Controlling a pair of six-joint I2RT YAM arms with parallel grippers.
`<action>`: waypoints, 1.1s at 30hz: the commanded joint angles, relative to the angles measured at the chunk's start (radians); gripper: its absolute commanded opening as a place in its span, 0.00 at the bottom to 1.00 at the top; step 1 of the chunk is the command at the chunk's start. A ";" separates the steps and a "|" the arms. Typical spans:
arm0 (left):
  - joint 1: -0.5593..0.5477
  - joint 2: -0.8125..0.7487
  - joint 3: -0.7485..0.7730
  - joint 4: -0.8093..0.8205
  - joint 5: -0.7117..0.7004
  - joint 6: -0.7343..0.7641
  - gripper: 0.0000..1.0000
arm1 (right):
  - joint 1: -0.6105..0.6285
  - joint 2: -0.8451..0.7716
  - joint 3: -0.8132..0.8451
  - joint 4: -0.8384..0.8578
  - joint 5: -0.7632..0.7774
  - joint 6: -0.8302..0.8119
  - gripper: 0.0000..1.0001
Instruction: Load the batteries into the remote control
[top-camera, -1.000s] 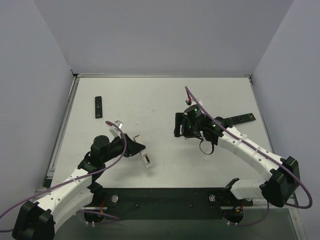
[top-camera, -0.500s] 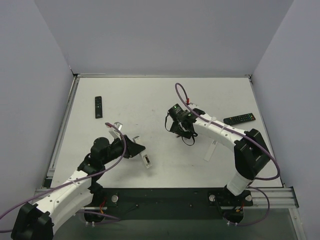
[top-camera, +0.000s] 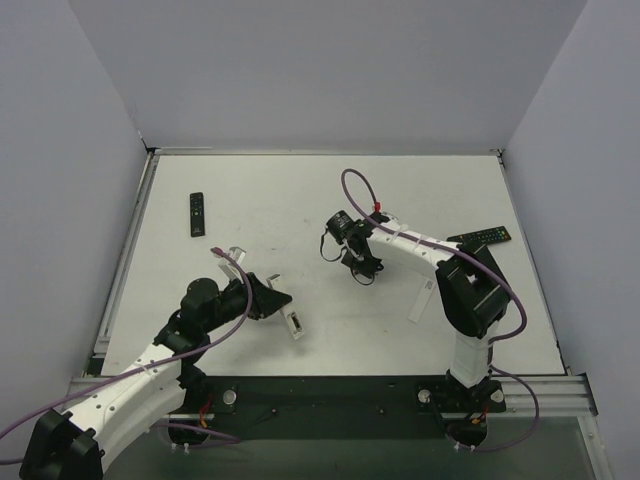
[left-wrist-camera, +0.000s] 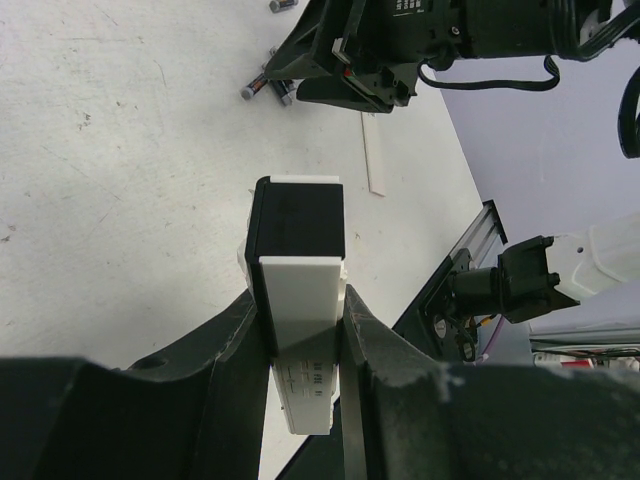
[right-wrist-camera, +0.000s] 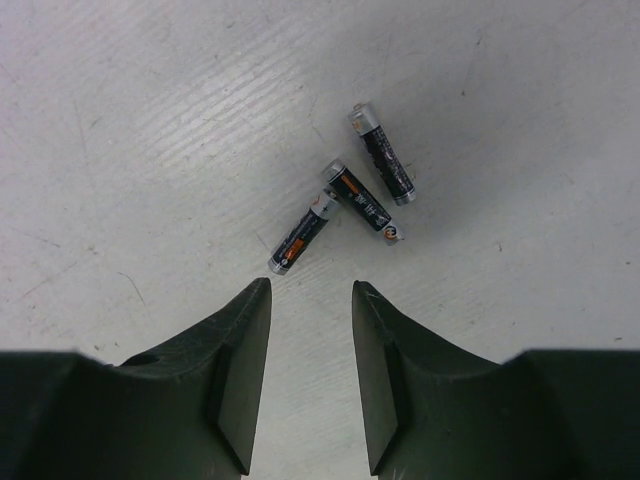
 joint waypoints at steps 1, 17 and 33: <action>-0.010 -0.015 0.009 0.031 -0.009 0.018 0.00 | -0.019 0.018 0.042 -0.063 0.048 0.060 0.34; -0.010 -0.009 0.017 0.028 -0.001 0.015 0.00 | -0.050 0.102 0.073 -0.063 0.015 0.083 0.28; -0.010 -0.015 0.022 0.013 -0.004 0.007 0.00 | -0.050 0.146 0.070 -0.047 0.013 0.071 0.19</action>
